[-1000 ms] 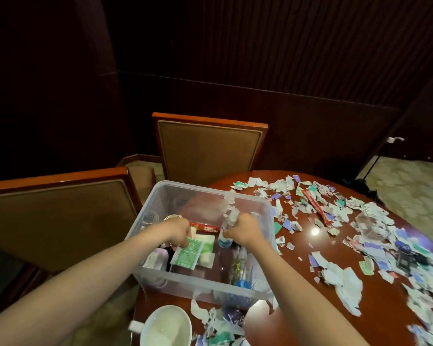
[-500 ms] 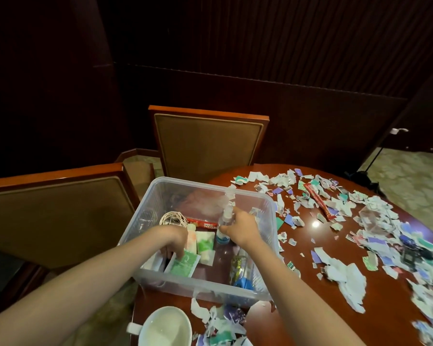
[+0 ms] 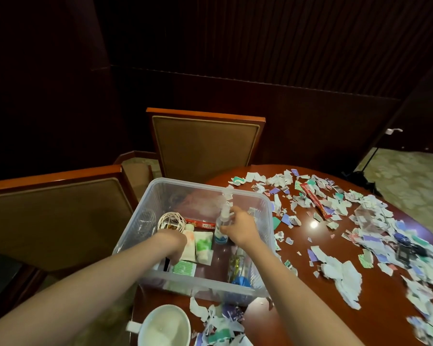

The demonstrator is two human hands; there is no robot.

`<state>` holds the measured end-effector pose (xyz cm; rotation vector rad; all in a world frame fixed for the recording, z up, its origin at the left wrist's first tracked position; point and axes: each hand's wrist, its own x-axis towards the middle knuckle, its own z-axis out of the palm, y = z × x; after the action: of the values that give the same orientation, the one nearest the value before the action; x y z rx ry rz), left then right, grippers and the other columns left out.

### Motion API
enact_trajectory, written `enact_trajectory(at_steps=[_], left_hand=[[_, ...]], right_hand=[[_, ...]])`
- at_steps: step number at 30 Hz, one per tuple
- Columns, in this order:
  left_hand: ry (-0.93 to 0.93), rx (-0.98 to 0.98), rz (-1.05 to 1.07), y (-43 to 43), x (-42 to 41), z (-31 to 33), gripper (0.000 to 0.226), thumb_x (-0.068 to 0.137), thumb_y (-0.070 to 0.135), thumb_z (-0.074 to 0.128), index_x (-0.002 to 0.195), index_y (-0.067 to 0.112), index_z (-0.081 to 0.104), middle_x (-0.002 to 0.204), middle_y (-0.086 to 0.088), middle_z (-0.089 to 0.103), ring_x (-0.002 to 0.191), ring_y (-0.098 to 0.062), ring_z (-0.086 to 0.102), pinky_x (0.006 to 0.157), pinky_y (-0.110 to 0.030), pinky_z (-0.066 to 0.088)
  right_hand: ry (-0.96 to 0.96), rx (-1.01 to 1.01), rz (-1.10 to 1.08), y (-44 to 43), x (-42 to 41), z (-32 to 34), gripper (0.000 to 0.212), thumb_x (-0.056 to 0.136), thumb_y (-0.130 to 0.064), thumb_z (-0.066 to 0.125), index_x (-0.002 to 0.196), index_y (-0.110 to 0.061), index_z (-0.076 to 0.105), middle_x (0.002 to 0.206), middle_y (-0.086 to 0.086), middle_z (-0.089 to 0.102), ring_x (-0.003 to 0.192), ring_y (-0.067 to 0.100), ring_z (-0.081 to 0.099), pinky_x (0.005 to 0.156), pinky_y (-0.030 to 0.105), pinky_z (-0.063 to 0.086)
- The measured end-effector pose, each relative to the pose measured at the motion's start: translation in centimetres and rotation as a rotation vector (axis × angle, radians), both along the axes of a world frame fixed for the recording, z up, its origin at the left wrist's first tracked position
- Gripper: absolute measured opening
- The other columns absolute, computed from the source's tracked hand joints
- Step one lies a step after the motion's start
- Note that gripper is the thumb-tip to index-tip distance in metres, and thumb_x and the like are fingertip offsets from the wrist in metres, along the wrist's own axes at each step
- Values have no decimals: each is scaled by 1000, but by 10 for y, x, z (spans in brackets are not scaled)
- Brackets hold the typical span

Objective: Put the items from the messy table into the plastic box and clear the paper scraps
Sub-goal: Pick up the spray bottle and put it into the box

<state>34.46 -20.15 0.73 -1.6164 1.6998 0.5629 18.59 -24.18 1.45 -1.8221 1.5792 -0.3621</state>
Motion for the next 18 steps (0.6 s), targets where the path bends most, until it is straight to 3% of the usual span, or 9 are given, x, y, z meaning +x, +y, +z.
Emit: enact_trajectory(at_steps=[4,6,9,14,18], left_hand=[[-12,14,-22,3,3,-2,44,89,21,59,131,11,54,132,-1,56,114,-22,58,84,-30,47],[-14,3,-21,5,2,3,47,90,19,56,136,13,50,137,-2,51,108,-21,56,85,-30,46],[28,-40,39,6,5,17,45,90,16,55,134,12,51,135,-4,54,98,-20,57,86,-29,47],[165,-206,136,10,2,43,33,91,14,49,123,13,60,127,-4,58,95,-19,57,78,-28,47],[332,-342,197,21,-9,69,29,92,16,49,117,16,64,127,-1,58,112,-20,58,89,-29,46]], right_hand=[[32,21,19,4,-3,3,55,83,-8,66,133,-8,45,127,12,57,114,27,57,92,32,49],[55,27,25,5,-6,7,55,83,-5,64,133,-6,44,126,13,57,114,28,56,90,30,49],[87,-5,18,8,-11,15,47,85,-6,61,130,-5,46,126,14,57,114,28,55,84,27,46],[114,-31,0,17,-19,33,37,89,-9,55,125,-5,53,124,13,60,112,26,57,90,30,48],[112,-72,-29,33,-28,54,27,89,-11,53,114,-3,61,112,14,64,97,23,58,80,28,46]])
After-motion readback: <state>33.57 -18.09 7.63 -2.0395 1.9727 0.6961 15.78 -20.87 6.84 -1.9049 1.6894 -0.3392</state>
